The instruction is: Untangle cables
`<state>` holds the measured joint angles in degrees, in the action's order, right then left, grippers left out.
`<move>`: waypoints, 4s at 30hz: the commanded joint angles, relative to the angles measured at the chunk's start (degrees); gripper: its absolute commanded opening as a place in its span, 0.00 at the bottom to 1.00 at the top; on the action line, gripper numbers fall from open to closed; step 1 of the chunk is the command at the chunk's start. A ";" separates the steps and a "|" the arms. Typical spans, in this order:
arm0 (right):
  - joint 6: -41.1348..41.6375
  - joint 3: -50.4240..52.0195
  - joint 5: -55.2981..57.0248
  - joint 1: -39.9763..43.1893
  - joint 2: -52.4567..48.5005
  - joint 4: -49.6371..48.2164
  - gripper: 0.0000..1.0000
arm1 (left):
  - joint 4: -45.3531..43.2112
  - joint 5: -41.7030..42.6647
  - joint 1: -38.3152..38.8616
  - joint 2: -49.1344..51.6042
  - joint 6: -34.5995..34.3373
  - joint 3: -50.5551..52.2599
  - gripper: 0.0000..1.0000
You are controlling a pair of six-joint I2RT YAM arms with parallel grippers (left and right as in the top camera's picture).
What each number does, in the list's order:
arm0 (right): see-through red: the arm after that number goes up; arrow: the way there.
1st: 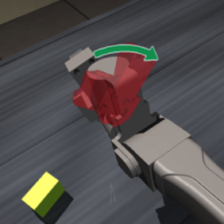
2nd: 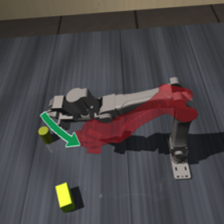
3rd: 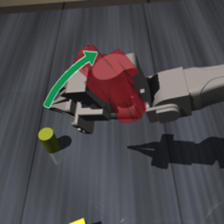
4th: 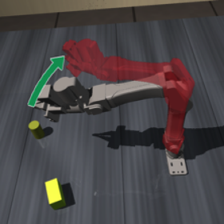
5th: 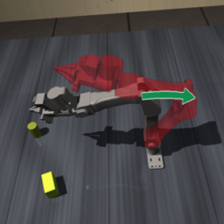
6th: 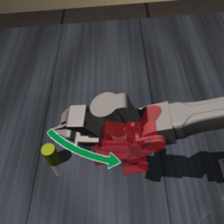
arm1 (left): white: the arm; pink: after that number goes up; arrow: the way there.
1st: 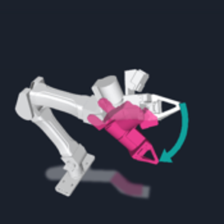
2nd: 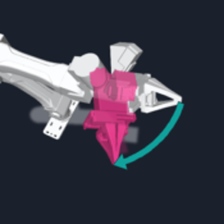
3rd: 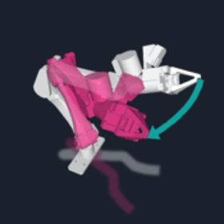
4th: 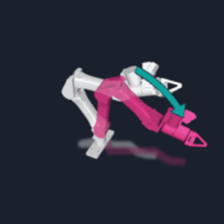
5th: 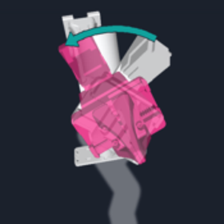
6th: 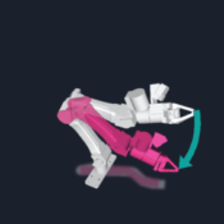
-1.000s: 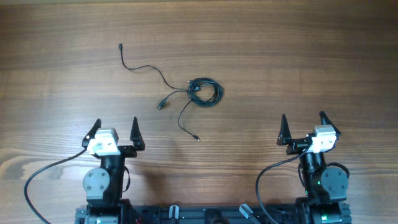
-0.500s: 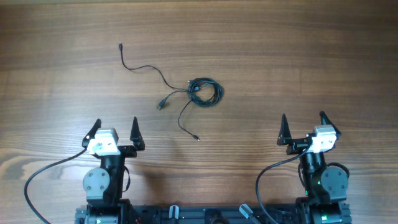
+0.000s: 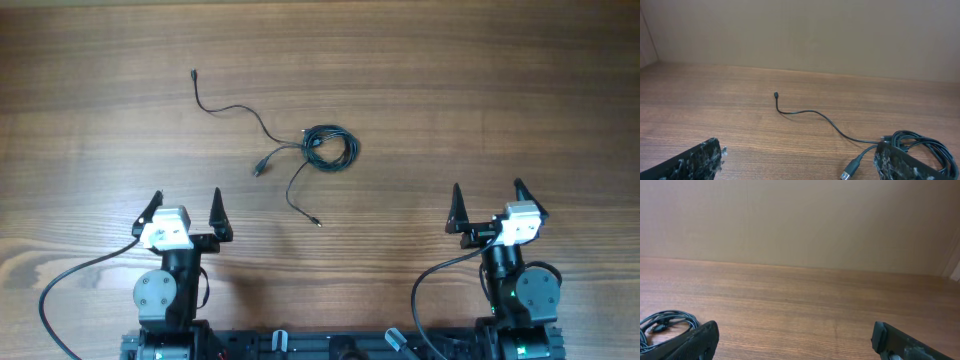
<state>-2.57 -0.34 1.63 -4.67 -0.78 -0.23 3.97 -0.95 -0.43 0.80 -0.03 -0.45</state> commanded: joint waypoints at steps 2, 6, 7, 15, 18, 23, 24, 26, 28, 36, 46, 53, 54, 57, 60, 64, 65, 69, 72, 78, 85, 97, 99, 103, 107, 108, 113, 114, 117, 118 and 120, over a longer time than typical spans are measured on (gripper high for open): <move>1.09 0.04 0.92 0.39 0.52 -0.37 1.00 | 0.35 0.48 0.28 -0.31 0.90 0.13 1.00; 1.11 0.04 0.92 0.39 0.52 -0.37 1.00 | 0.35 0.48 0.28 -0.31 0.90 0.13 1.00; 1.09 0.04 0.92 0.39 0.52 -0.37 1.00 | 0.33 0.48 0.26 -0.31 0.90 0.11 1.00; 1.11 0.04 0.92 0.39 0.52 -0.37 1.00 | 0.35 0.48 0.26 -0.31 0.90 0.11 1.00; 1.11 0.04 0.92 0.39 0.52 -0.37 1.00 | 0.35 0.48 0.28 -0.31 0.90 0.13 1.00; 1.09 0.04 0.92 0.39 0.52 -0.37 1.00 | 0.35 0.48 0.28 -0.31 0.90 0.13 1.00; 1.09 0.04 0.92 0.39 0.52 -0.37 1.00 | 0.35 0.48 0.28 -0.31 0.90 0.11 1.00; 1.11 0.04 0.92 0.39 0.52 -0.37 1.00 | 0.35 0.48 0.28 -0.31 0.90 0.13 1.00; 1.11 0.04 0.92 0.39 0.52 -0.37 1.00 | 0.35 0.48 0.26 -0.31 0.90 0.13 1.00; 1.09 0.04 0.92 0.39 0.52 -0.37 1.00 | 0.33 0.48 0.28 -0.31 0.90 0.13 1.00; 1.11 0.04 0.92 0.39 0.52 -0.37 1.00 | 0.35 0.48 0.28 -0.31 0.90 0.11 1.00; 1.09 0.04 0.92 0.39 0.52 -0.37 1.00 | 0.35 0.48 0.28 -0.31 0.90 0.11 1.00; 1.11 0.04 0.92 0.39 0.52 -0.37 1.00 | 0.35 0.48 0.26 -0.31 0.90 0.11 1.00; 1.09 0.04 0.92 0.39 0.52 -0.37 1.00 | 0.33 0.48 0.26 -0.31 0.90 0.11 1.00; 1.09 0.04 0.92 0.39 0.52 -0.37 1.00 | 0.35 0.48 0.26 -0.31 0.90 0.13 1.00; 1.09 0.04 0.92 0.39 0.52 -0.37 1.00 | 0.35 0.48 0.26 -0.31 0.90 0.11 1.00; 1.11 0.04 0.92 0.39 0.52 -0.37 1.00 | 0.33 0.48 0.28 -0.31 0.90 0.13 1.00; 1.11 0.04 0.92 0.39 0.52 -0.37 1.00 | 0.35 0.48 0.26 -0.31 0.90 0.11 1.00; 1.09 0.04 0.92 0.39 0.52 -0.37 1.00 | 0.35 0.48 0.28 -0.31 0.90 0.11 1.00; 1.09 0.04 0.92 0.39 0.52 -0.37 1.00 | 0.35 0.48 0.28 -0.31 0.90 0.11 1.00; 1.09 0.04 0.92 0.39 0.52 -0.37 1.00 | 0.35 0.48 0.26 -0.31 0.90 0.11 1.00; 1.09 0.04 0.92 0.39 0.52 -0.37 1.00 | 0.20 0.59 0.28 -0.31 0.87 0.11 1.00; 1.11 0.04 0.92 0.39 0.52 -0.37 1.00 | 0.11 1.38 0.28 -0.31 0.90 0.13 1.00; 1.09 0.04 0.92 0.39 0.52 -0.37 1.00 | -5.03 1.14 0.26 -0.31 0.92 0.13 1.00; 1.11 0.04 0.92 0.39 0.52 -0.37 1.00 | -17.88 2.78 0.28 -0.31 0.70 0.11 1.00; 1.09 0.04 0.92 0.39 0.52 -0.37 1.00 | -20.79 3.85 0.28 -0.31 0.70 0.13 1.00; 1.09 0.04 0.92 0.39 0.52 -0.37 1.00 | -27.91 4.57 0.28 -0.31 0.09 0.13 1.00; 1.09 0.04 0.92 0.39 0.52 -0.37 1.00 | -28.26 4.57 0.28 -0.31 -0.74 0.13 1.00; 1.11 0.04 0.92 0.39 0.52 -0.37 1.00 | -28.04 4.59 0.28 -0.31 -4.26 0.13 1.00; 1.09 0.04 0.92 0.39 0.52 -0.37 1.00 | -27.89 4.59 0.28 -0.31 -5.46 0.13 1.00; 1.09 0.04 0.92 0.39 0.52 -0.37 0.99 | -27.32 4.59 0.28 -0.31 -8.17 0.11 1.00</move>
<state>-2.57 -0.34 1.63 -4.67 -0.78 -0.38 -23.79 2.94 -0.43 0.80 -2.74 -0.40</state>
